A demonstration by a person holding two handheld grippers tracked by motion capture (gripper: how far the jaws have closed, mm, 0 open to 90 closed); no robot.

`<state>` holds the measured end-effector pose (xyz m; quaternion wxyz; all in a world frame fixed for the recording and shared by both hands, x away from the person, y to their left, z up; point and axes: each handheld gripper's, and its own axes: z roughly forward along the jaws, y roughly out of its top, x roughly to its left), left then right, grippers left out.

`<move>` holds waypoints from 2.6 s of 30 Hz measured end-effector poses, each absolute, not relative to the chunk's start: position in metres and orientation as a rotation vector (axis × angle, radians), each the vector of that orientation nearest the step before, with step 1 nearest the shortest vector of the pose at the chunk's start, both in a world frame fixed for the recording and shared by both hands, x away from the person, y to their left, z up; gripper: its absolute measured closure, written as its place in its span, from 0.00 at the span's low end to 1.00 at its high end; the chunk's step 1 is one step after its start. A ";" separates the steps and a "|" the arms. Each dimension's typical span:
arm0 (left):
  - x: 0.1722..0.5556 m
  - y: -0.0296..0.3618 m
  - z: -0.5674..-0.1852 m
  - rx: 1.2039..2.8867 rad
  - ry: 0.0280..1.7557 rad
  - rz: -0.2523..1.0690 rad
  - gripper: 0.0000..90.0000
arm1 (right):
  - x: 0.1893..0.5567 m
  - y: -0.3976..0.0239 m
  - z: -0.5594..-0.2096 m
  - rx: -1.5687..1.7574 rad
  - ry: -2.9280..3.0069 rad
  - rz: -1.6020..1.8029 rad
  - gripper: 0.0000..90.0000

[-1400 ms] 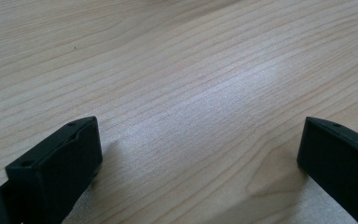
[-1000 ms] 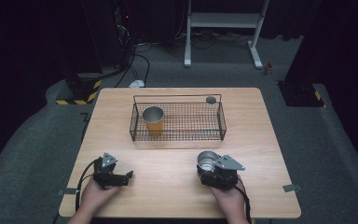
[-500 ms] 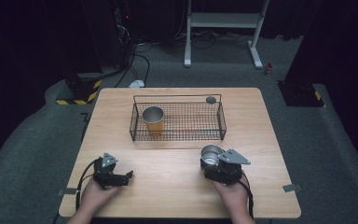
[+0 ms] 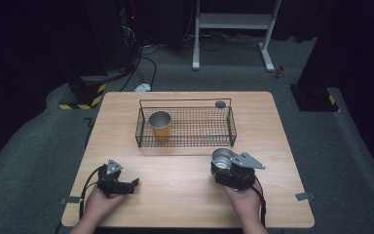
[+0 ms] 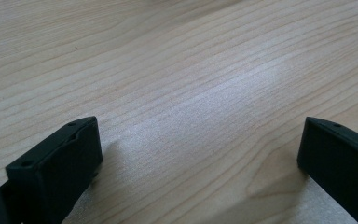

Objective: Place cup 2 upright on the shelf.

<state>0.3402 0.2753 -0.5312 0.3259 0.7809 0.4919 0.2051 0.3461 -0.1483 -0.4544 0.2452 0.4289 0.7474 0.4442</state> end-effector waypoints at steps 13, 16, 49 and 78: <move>0.341 0.275 -0.531 2.045 1.293 0.540 0.00 | 0.354 -0.147 -0.446 1.210 2.026 1.215 0.21; 0.341 0.275 -0.531 2.045 1.294 0.540 0.00 | 0.355 -0.145 -0.445 1.213 2.019 1.230 0.21; 0.340 0.275 -0.531 2.044 1.302 0.544 0.00 | 0.365 -0.131 -0.419 1.142 1.994 1.258 0.21; 0.340 0.274 -0.531 2.041 1.305 0.542 0.00 | 0.404 -0.124 -0.389 1.161 1.923 1.269 0.21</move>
